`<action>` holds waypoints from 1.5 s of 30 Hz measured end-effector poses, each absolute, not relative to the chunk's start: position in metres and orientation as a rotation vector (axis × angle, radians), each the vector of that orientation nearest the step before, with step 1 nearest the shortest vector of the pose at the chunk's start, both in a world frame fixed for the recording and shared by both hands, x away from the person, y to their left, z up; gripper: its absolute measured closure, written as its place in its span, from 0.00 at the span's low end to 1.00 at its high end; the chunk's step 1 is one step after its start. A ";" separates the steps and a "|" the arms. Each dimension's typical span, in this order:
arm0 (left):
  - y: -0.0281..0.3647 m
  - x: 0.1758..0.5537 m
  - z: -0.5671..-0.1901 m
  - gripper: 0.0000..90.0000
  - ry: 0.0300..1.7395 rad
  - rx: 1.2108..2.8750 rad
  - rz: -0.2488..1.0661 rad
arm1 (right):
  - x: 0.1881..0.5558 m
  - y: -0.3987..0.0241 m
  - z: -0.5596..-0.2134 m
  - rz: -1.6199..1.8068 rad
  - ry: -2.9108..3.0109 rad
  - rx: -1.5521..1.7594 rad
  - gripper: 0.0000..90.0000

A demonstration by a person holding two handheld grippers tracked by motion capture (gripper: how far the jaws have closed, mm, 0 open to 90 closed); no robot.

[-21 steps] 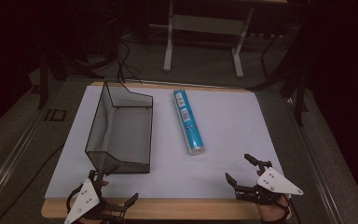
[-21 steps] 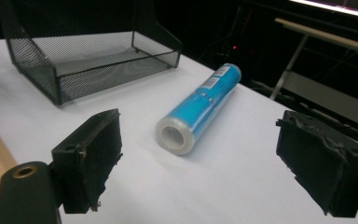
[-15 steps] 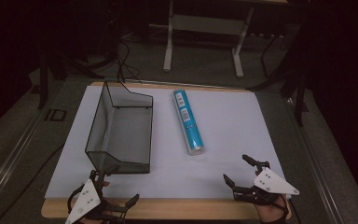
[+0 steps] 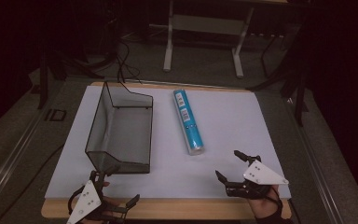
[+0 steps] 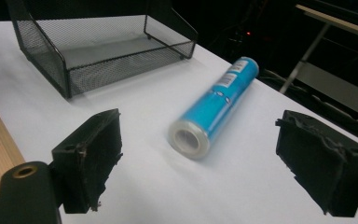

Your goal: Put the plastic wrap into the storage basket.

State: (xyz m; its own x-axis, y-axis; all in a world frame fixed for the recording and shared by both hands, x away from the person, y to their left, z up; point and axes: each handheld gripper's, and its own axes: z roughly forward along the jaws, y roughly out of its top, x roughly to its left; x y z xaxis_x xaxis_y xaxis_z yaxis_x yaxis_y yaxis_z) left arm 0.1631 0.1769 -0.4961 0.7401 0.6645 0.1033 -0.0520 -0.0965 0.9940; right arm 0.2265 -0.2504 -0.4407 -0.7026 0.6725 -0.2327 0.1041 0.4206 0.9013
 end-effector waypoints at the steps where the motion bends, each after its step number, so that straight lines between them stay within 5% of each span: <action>1: 0.177 0.163 -0.496 0.01 0.511 1.566 0.647 | 0.229 -0.248 -0.440 1.273 2.104 0.647 0.15; 25: 0.178 0.162 -0.496 0.01 0.506 1.575 0.653 | 0.326 -0.193 -0.405 1.249 2.145 0.715 0.15; 45: 0.175 0.163 -0.498 0.01 0.482 1.627 0.639 | 0.420 -0.156 -0.430 1.143 2.257 1.096 0.11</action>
State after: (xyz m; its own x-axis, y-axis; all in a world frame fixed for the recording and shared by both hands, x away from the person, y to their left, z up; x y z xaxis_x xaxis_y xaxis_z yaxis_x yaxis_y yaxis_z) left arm 0.1626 0.1753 -0.4976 0.7585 0.6377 0.1339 -0.0464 -0.1521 0.9873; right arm 0.4196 -0.1557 -0.4304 -0.6227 0.7824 0.0104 0.4714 0.3645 0.8031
